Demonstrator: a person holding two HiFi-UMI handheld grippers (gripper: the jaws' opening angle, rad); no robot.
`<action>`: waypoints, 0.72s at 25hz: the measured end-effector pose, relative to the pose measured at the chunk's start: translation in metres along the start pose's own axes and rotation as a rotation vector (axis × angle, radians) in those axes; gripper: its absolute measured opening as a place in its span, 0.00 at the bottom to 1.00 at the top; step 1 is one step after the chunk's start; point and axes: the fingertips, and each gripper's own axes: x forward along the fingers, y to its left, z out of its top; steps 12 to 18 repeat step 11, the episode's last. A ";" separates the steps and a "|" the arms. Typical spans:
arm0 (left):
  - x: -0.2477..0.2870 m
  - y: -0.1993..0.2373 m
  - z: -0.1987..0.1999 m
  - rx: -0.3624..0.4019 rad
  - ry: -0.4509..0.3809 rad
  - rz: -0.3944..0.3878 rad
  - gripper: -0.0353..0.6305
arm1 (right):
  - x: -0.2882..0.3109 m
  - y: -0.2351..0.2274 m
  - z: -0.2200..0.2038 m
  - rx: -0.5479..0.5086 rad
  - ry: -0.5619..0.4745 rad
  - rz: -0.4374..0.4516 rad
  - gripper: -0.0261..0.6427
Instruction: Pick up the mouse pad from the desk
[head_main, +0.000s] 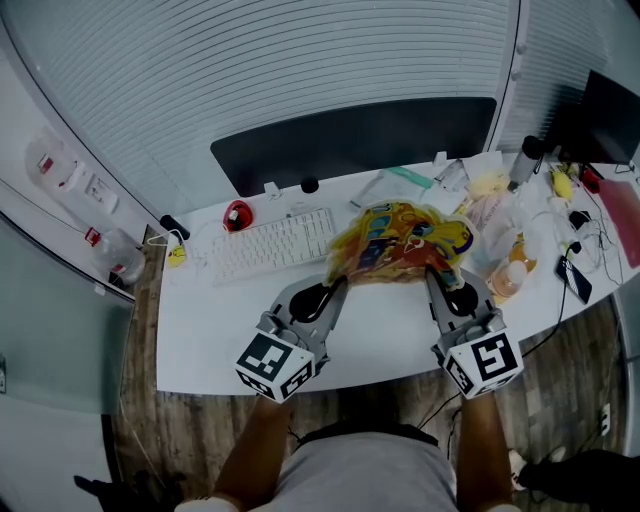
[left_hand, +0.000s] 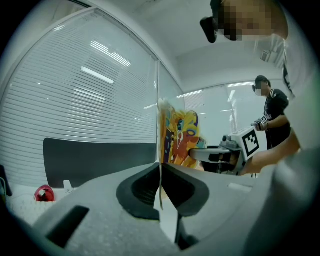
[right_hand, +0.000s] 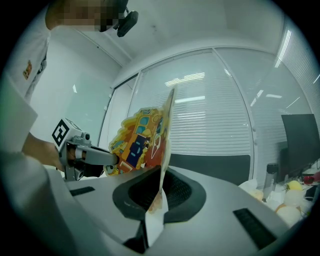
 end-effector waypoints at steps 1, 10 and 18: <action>0.000 0.000 0.000 0.001 -0.001 -0.001 0.09 | 0.000 0.000 0.000 0.000 -0.001 0.000 0.07; 0.001 0.001 0.001 0.001 -0.004 -0.006 0.09 | 0.001 0.000 0.001 -0.002 -0.004 -0.003 0.07; 0.001 0.000 0.001 0.000 -0.004 -0.006 0.09 | 0.001 0.000 0.001 -0.003 -0.004 -0.003 0.07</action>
